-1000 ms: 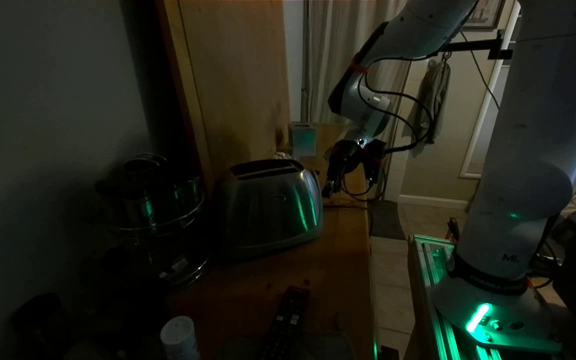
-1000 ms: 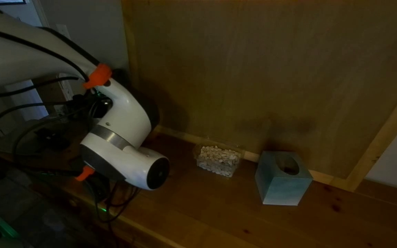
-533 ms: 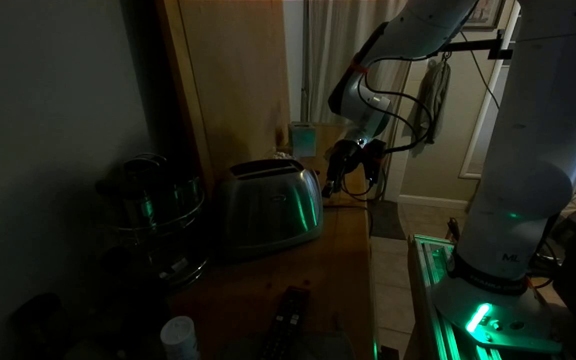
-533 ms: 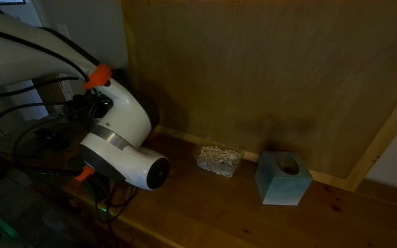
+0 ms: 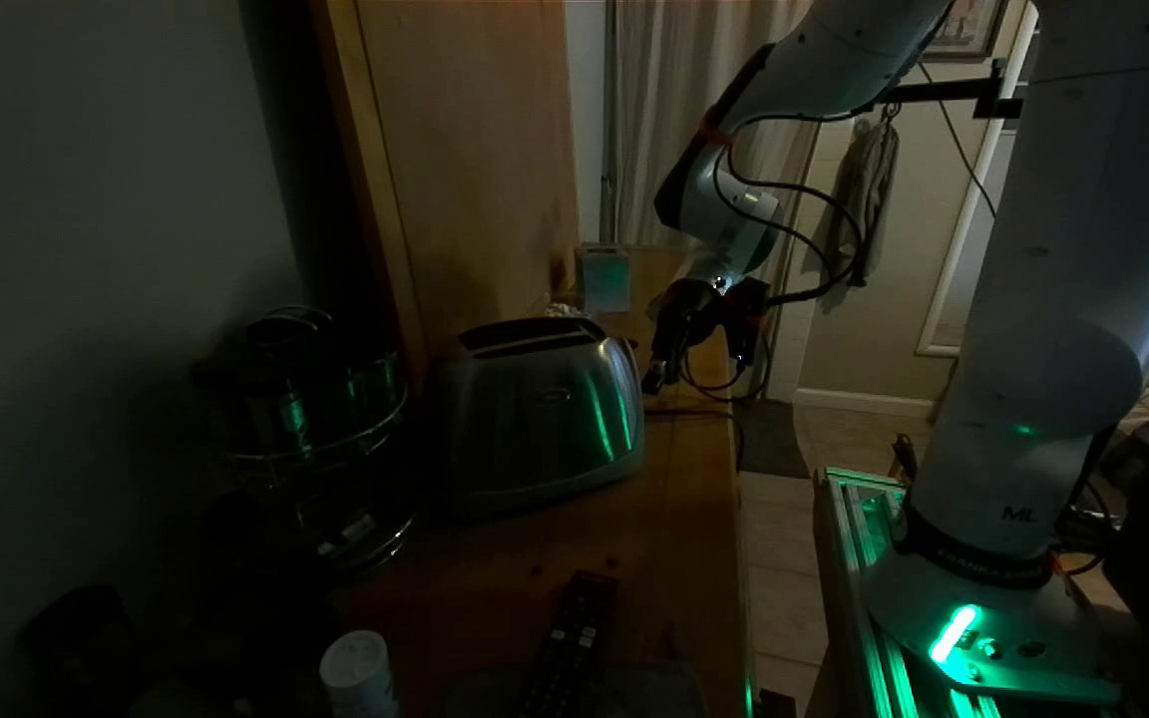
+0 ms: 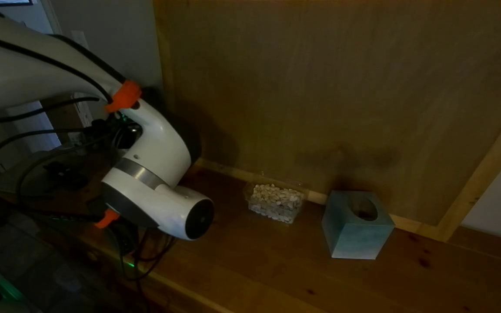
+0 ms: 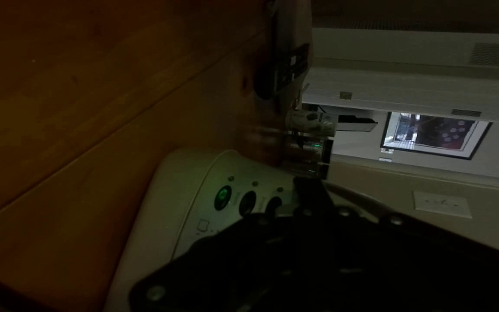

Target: Press a button on the toaster

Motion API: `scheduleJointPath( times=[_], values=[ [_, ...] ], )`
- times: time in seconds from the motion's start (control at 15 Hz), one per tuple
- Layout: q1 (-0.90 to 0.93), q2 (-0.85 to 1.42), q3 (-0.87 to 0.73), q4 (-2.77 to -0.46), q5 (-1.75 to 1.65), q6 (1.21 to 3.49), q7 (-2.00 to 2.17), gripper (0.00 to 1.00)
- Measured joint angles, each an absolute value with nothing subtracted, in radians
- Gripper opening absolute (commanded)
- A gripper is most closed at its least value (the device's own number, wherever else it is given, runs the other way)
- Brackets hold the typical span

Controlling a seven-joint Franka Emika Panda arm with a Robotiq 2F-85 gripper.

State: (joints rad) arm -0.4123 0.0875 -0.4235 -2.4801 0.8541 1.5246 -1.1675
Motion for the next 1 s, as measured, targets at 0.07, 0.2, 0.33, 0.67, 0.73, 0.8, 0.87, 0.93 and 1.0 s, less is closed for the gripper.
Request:
scheduleJointPath(
  times=[0.07, 0.2, 0.33, 0.67, 0.73, 0.8, 0.87, 0.93, 1.0],
  values=[
    [-0.412, 0.088, -0.423, -2.480, 0.854, 1.525, -1.167, 0.00],
    [-0.412, 0.088, -0.423, -2.480, 0.855, 1.525, -1.167, 0.00],
    [-0.412, 0.088, -0.423, -2.480, 0.856, 1.525, -1.167, 0.00],
    [-0.415, 0.092, -0.424, -2.480, 0.868, 1.525, -1.167, 0.00],
    [-0.415, 0.093, -0.424, -2.480, 0.873, 1.525, -1.168, 0.00],
    [-0.416, 0.095, -0.425, -2.480, 0.879, 1.526, -1.168, 0.00],
    [-0.416, 0.096, -0.425, -2.480, 0.883, 1.527, -1.168, 0.00],
    [-0.416, 0.097, -0.425, -2.480, 0.886, 1.527, -1.168, 0.00],
    [-0.416, 0.098, -0.426, -2.480, 0.890, 1.528, -1.168, 0.00]
  ],
)
